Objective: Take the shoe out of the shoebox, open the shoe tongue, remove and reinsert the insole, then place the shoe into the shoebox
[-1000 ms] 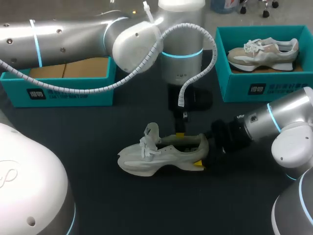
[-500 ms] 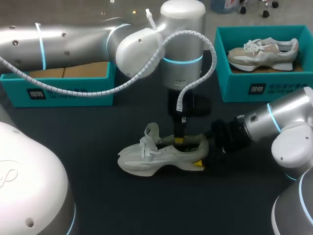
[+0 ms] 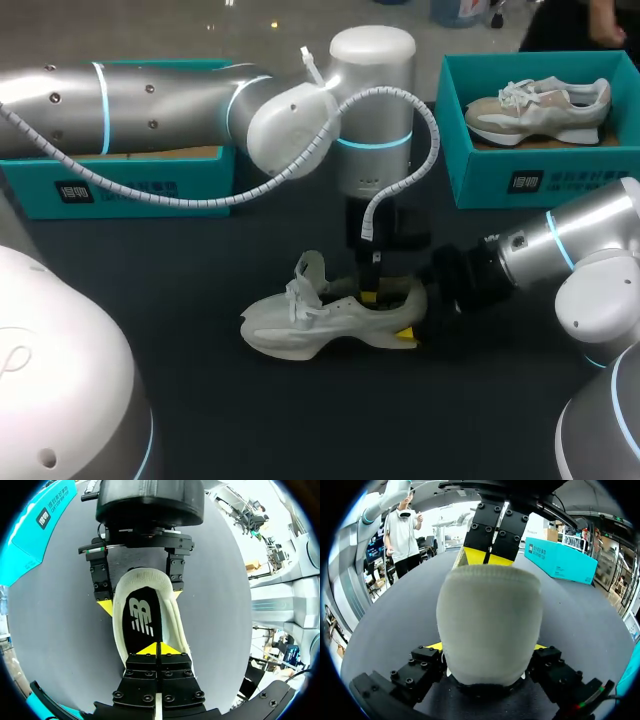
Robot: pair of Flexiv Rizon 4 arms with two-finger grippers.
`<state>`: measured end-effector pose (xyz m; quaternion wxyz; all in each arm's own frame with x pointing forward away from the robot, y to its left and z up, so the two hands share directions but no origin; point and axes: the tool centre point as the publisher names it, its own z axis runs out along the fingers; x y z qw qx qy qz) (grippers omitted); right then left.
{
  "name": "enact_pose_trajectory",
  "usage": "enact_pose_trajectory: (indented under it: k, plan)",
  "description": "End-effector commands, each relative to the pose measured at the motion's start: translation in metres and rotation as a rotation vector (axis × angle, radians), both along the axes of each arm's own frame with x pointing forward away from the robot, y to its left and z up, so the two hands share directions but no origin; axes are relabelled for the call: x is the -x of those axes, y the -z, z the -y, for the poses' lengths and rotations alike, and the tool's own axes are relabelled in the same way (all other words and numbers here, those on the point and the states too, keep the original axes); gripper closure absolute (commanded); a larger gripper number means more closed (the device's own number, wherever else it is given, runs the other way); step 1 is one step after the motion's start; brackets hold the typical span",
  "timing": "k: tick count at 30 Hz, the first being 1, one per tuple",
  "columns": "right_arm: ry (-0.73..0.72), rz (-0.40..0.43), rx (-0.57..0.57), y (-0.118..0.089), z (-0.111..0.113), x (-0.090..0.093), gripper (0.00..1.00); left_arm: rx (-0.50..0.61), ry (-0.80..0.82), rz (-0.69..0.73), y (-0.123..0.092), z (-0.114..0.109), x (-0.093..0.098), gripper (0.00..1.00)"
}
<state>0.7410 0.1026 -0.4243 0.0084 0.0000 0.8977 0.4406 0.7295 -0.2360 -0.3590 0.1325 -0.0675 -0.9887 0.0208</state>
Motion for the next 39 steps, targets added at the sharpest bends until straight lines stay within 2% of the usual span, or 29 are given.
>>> enact_pose_trajectory:
  k: [1,13,14,16,29,39]
  plan:
    - [0.002,0.000,0.004,0.000,0.000,0.000,1.00,0.006,0.001,0.001,0.009,0.003,0.008,1.00]
    - [0.002,0.000,0.004,0.000,0.000,0.000,1.00,0.039,-0.016,0.016,0.022,-0.002,0.022,1.00]
    - [0.002,0.000,0.004,0.000,0.000,0.000,1.00,0.038,-0.016,0.015,0.022,-0.002,0.022,0.95]
    - [0.002,0.000,0.004,0.000,0.000,0.000,1.00,0.035,-0.014,0.016,0.023,-0.002,0.023,0.58]
    - [0.002,0.000,0.004,0.000,0.000,0.000,1.00,0.022,-0.009,0.109,0.038,-0.002,0.017,0.58]
    - [0.002,0.000,0.004,0.000,0.000,0.000,1.00,0.021,-0.010,0.201,0.051,-0.005,0.011,0.64]
